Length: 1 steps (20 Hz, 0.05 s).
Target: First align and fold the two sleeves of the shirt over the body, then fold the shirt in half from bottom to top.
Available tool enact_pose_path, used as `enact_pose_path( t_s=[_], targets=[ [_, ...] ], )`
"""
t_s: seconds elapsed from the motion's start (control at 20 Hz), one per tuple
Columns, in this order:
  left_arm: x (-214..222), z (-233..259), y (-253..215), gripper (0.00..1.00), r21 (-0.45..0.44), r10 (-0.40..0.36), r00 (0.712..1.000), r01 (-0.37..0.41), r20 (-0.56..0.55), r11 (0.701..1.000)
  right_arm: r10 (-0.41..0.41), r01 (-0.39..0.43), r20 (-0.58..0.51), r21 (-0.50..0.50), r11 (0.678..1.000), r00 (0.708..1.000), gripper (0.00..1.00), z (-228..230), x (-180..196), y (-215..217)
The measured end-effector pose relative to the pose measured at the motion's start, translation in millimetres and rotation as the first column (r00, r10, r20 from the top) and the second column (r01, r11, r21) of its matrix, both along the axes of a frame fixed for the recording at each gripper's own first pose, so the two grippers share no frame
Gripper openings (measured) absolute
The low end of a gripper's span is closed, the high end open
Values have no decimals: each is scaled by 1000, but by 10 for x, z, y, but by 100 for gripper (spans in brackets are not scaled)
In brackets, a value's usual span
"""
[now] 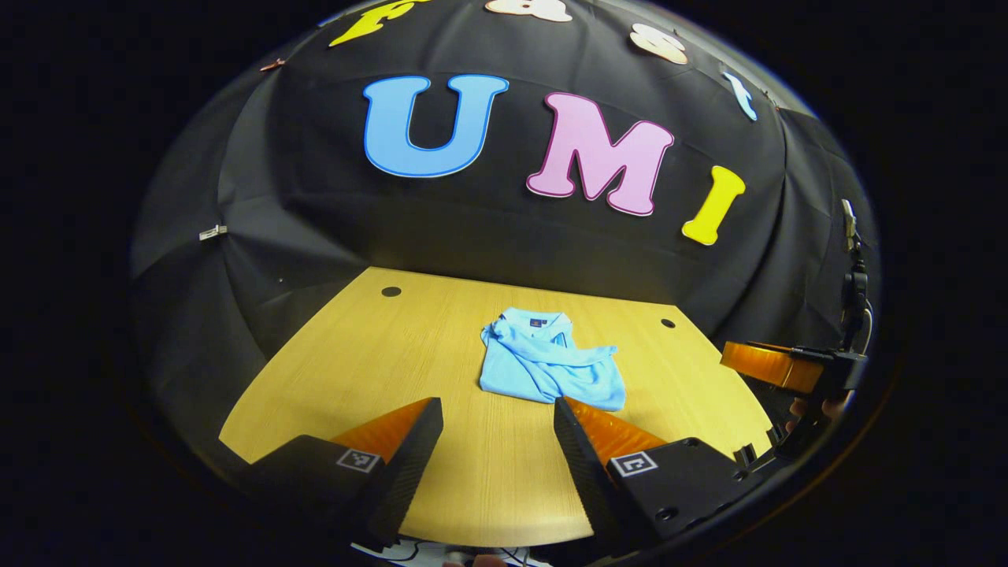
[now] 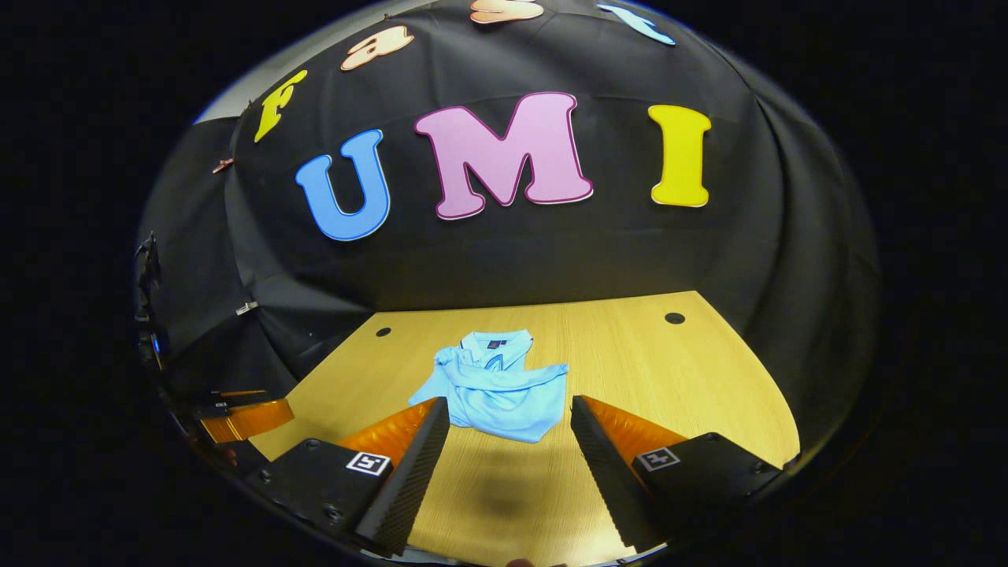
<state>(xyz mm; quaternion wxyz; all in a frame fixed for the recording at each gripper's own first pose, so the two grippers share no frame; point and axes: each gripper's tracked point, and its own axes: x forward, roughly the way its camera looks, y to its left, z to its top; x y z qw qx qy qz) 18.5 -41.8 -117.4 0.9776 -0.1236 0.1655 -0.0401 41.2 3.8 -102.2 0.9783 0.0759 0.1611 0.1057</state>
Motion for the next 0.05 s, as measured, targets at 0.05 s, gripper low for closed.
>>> enact_pose_path(
  t_s=[0.05],
  targets=[
    [-54,3,-6,91,-2,0,1000,0,2,1000,-10,10,4,1,1000,1000,97,6,-28,-9]
  ],
)
